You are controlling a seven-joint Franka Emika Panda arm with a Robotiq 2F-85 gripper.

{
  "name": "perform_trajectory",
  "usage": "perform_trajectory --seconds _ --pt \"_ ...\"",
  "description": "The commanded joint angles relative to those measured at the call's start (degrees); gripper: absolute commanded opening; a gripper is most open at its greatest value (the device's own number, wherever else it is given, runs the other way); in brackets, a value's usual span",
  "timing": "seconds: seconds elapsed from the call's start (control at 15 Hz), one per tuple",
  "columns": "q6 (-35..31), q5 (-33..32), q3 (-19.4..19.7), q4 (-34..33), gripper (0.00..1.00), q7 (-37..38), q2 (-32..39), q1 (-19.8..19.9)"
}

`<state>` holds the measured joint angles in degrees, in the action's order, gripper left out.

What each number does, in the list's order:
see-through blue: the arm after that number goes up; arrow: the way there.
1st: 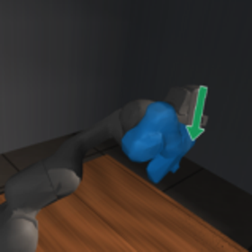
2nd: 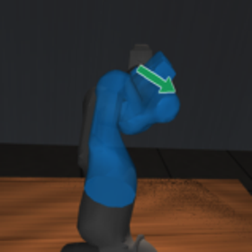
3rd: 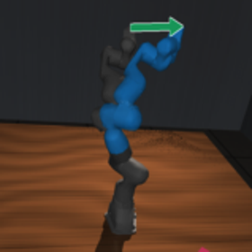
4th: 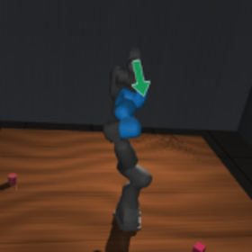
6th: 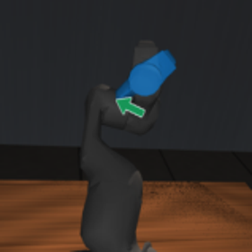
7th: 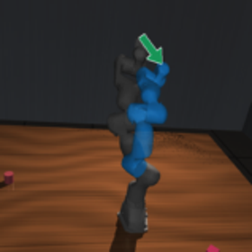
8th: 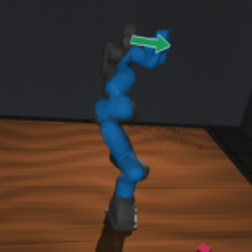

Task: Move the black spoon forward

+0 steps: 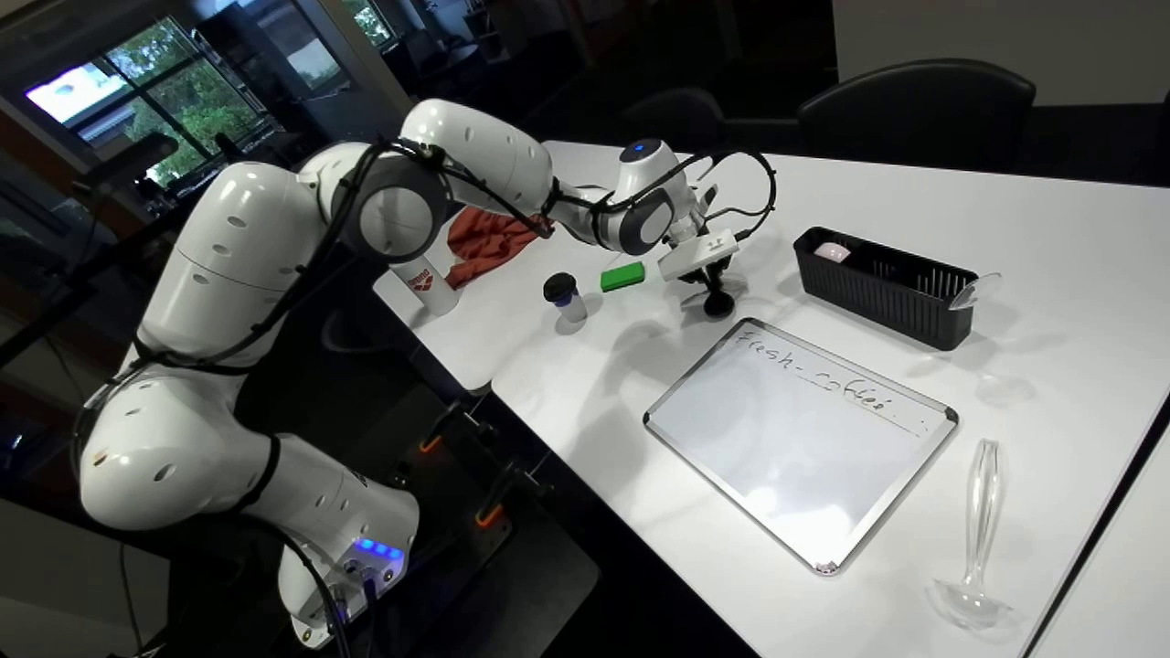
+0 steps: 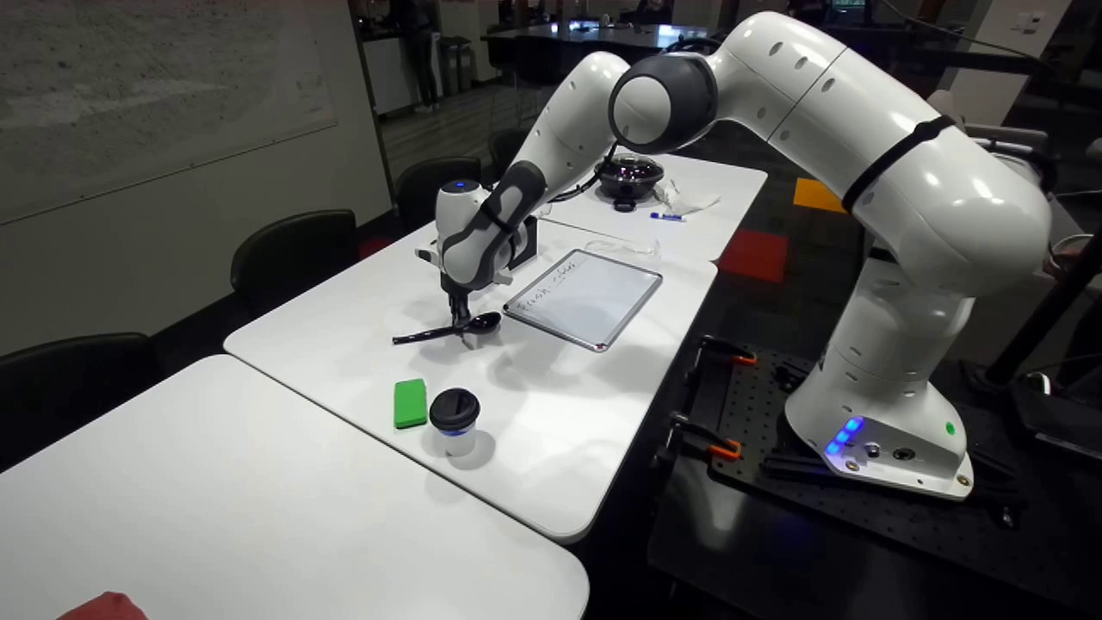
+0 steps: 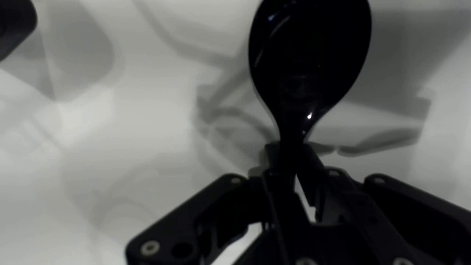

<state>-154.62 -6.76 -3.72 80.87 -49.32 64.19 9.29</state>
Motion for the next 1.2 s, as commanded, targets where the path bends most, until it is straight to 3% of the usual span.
perform_trajectory --seconds 0.0,0.4,0.53,0.8,0.93,1.07,1.13 --pt "1.8 -1.6 1.0 -1.9 0.00 2.4 0.5 -0.9" --pt "3.4 -3.0 -2.5 7.3 0.04 -3.9 -12.1 1.5" --pt "7.3 -3.4 -5.6 9.3 0.04 -11.1 -16.7 3.9" --pt "18.5 2.2 -11.1 13.7 0.04 -26.7 -27.1 8.9" --pt "25.0 5.6 -11.6 16.6 0.04 -34.2 -32.8 10.3" --pt "31.1 7.3 -9.7 19.0 0.04 -41.2 -37.8 9.9" --pt "27.8 7.9 -7.1 12.9 0.14 -37.2 -31.5 6.7"
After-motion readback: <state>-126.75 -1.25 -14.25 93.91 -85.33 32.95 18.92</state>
